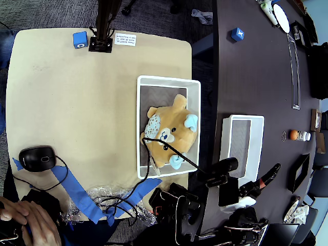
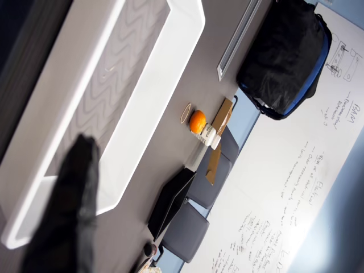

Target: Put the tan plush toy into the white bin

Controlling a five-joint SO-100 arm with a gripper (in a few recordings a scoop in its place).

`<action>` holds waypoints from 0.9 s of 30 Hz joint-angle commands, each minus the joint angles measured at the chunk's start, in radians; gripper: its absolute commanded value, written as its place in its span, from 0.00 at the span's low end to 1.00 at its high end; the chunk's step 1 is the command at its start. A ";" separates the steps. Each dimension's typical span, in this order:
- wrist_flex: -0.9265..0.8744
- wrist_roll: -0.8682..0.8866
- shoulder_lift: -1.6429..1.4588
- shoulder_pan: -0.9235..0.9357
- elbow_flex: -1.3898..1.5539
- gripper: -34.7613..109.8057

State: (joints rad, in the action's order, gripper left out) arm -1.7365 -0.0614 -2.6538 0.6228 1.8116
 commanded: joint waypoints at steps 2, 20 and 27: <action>0.002 -0.015 -0.002 0.006 -0.014 0.81; 0.002 -0.015 -0.003 0.006 -0.014 0.47; 0.002 -0.015 -0.005 0.006 -0.014 0.38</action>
State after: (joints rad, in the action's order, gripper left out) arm -1.7365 -0.0614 -2.6538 0.6243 1.8116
